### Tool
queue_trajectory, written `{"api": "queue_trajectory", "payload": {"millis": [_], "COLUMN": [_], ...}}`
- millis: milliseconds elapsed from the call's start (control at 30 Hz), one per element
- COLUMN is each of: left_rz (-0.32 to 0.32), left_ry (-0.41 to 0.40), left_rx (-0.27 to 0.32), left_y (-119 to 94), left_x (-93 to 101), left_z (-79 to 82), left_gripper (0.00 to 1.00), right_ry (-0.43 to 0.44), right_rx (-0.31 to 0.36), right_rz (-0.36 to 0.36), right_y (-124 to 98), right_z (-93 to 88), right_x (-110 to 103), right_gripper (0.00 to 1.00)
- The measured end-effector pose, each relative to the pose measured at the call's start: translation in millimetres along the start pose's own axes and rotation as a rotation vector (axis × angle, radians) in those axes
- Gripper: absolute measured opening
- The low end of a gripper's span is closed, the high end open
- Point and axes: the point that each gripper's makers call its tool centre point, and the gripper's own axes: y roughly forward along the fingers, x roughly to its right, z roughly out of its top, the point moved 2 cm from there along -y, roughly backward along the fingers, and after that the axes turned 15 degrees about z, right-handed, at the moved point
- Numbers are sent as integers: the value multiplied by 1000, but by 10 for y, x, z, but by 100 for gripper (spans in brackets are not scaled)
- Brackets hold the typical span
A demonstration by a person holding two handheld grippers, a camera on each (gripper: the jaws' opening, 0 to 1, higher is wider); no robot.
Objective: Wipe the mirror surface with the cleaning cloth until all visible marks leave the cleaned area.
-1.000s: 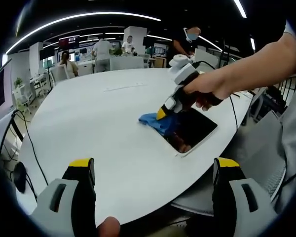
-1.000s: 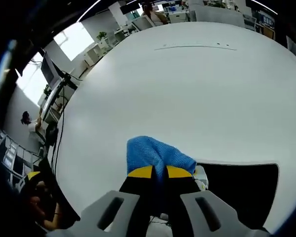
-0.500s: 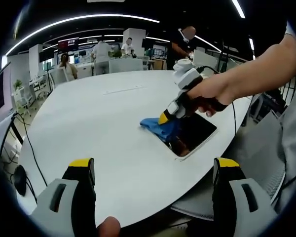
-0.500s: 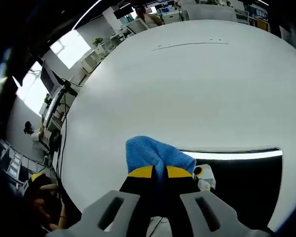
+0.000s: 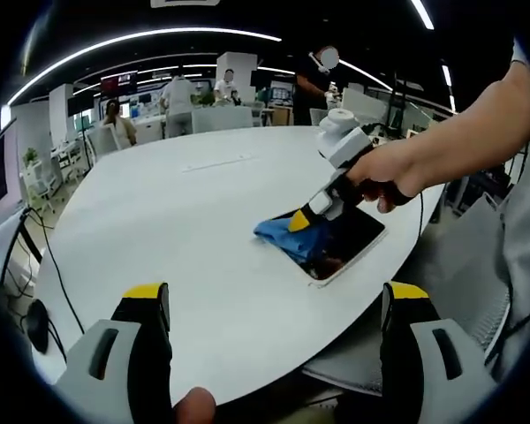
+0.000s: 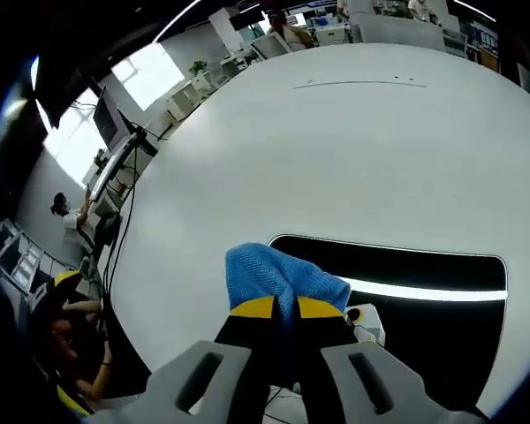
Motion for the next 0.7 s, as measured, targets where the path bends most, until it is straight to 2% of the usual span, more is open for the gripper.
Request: {"api": "queue_trajectory", "payload": {"millis": [233, 267, 367, 400, 467, 700], "left_rz": [2, 2, -1, -1, -2, -3], "left_ry": [-2, -1, 3, 5, 5, 15], "left_rx": [6, 7, 4, 5, 6, 8], "left_y": [-32, -34, -40, -42, -51, -68], "left_x": [29, 31, 49, 52, 64, 71], "left_z": [4, 2, -13, -14, -10, -4], "left_gripper": [99, 99, 99, 99, 99, 99], "right_ry": [22, 43, 7, -48, -72, -51], "right_rx": [-8, -22, -22, -36, -38, -27], "right_rz": [21, 47, 41, 32, 26, 34], "right_y": [8, 23, 17, 20, 26, 35], "right_z": [-72, -103, -83, -74, -80, -80], "right_x": [-50, -84, -66, -62, -85, -44], "right_gripper": [1, 1, 1, 1, 2, 2]}}
